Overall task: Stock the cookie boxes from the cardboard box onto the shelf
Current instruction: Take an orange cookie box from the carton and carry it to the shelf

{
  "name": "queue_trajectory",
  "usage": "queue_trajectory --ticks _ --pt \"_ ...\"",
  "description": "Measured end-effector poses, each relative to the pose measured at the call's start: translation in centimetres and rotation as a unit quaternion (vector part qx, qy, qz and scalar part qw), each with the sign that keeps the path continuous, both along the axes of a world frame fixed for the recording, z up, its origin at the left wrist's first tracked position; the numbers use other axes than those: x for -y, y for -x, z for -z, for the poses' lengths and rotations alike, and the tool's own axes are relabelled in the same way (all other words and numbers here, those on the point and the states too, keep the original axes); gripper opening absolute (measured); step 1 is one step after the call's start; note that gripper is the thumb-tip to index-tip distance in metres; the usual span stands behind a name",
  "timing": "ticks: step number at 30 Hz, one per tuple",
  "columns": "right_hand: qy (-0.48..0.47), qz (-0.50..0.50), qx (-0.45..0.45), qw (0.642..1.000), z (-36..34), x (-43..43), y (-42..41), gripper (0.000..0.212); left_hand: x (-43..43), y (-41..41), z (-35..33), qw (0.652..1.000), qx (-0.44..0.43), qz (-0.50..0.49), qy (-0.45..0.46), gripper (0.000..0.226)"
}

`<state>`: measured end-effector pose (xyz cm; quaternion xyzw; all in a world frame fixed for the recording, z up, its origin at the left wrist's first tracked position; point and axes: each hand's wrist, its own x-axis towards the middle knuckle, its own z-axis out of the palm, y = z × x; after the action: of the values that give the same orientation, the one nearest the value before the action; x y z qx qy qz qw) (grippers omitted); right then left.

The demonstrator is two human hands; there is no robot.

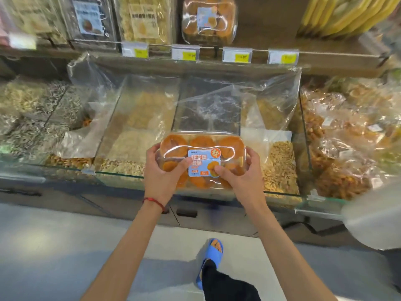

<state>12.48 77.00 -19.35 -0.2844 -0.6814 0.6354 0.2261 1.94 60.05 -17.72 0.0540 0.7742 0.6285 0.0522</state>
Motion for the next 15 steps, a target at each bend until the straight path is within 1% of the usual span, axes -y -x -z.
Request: queue_trajectory --ticks 4,8,9,13,15 --pt "0.001 0.017 -0.013 1.000 -1.0 -3.5 6.0 0.099 -3.9 5.5 -1.9 0.999 -0.025 0.033 -0.001 0.070" --pt "-0.043 0.025 -0.025 0.998 -2.8 -7.0 11.9 0.088 -7.2 11.3 -3.3 0.996 -0.031 0.074 -0.028 0.076" --pt "-0.050 0.028 -0.029 0.998 -3.2 -7.9 13.2 0.088 -8.0 12.7 -3.6 0.996 -0.034 0.081 -0.032 0.076" --pt "-0.074 0.037 -0.032 0.996 -4.7 -11.0 18.7 0.101 -10.9 18.4 -4.7 0.994 -0.050 0.090 -0.048 0.078" --pt "-0.088 0.047 -0.037 0.994 -5.3 -12.5 21.4 0.103 -12.5 21.0 -5.3 0.992 -0.065 0.096 -0.048 0.077"
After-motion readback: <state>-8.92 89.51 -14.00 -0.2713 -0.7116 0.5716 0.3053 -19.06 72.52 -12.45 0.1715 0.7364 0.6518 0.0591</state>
